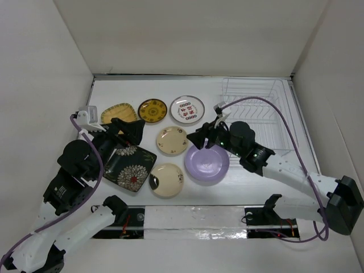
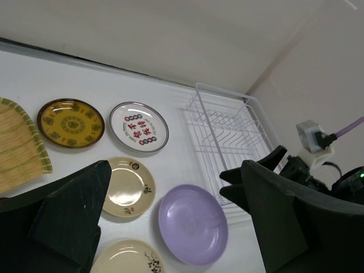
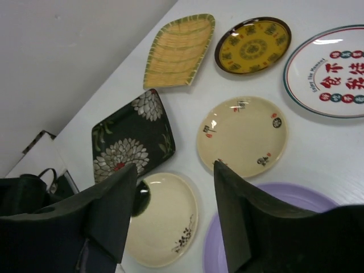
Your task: Load the plates into the dish rack
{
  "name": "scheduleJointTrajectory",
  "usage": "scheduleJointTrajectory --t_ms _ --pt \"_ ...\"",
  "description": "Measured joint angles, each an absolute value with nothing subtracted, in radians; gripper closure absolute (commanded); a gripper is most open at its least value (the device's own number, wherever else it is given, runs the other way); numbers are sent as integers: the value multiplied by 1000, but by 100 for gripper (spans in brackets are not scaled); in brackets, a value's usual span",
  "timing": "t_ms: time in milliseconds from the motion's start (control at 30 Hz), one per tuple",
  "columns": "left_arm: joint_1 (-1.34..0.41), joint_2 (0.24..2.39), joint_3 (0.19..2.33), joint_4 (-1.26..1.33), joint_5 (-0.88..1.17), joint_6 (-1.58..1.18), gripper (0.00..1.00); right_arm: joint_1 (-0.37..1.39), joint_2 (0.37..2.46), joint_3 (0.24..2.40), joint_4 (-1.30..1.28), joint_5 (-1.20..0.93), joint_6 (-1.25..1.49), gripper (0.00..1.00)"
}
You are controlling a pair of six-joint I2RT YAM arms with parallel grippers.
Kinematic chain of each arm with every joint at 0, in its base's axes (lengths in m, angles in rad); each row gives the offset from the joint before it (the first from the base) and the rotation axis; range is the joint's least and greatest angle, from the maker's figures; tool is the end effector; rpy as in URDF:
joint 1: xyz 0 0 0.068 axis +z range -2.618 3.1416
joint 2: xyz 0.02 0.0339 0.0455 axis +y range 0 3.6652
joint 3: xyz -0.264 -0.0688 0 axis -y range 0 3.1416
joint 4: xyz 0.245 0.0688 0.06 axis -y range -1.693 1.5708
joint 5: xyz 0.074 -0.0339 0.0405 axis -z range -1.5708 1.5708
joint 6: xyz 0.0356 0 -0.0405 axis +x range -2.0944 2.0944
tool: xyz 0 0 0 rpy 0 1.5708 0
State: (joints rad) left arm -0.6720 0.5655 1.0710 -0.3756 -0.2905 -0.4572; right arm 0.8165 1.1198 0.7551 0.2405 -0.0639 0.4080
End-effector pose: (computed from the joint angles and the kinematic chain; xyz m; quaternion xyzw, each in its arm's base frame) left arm 0.0765 -0.0478 0.4401 -0.0382 0.6607 -0.3172 0.6793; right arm 0.1791 0.1939 0.3062 -0.1727 0.7294 0.3998 0.5276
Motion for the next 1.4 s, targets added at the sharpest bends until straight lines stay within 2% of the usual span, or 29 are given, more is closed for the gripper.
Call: scheduleJointTrajectory --t_ms 33,100,167,433,500,533,567,600,833,933,967,1067,1133,1400 --pt "-672 572 1071 -377 -292 -447 1 818 1145 791 231 -71 410 37" --pt "-672 596 1073 -378 -298 -421 1 824 1204 869 210 -80 414 60" --pt "-672 622 1073 -376 -299 -390 1 834 1268 943 202 -88 418 100" --pt "-672 598 1018 -273 -303 -268 1 866 1510 1174 130 -66 474 100" --pt "-672 575 1002 -241 -313 -245 37 877 1571 1218 123 -44 480 100" --pt "-672 564 992 -217 -320 -230 59 884 1598 1236 112 -28 481 100" --pt "-672 554 982 -201 -328 -222 94 891 1624 1255 100 -15 485 100" --pt "-672 545 973 -189 -338 -215 100 896 1653 1279 88 -3 487 100" --pt "-672 479 836 -126 -408 -186 100 947 1847 1406 76 54 503 100" --pt "-672 448 757 -129 -427 -189 99 963 1962 1502 62 80 513 74" --pt "-671 442 744 -133 -431 -188 96 966 2003 1539 59 84 516 59" --pt "-667 421 736 -126 -447 -185 89 969 2112 1634 44 97 527 43" --pt "-665 400 733 -113 -452 -187 85 962 2182 1695 39 93 542 41" --pt "-665 385 720 -62 -419 -187 83 910 2442 1932 12 75 627 40"
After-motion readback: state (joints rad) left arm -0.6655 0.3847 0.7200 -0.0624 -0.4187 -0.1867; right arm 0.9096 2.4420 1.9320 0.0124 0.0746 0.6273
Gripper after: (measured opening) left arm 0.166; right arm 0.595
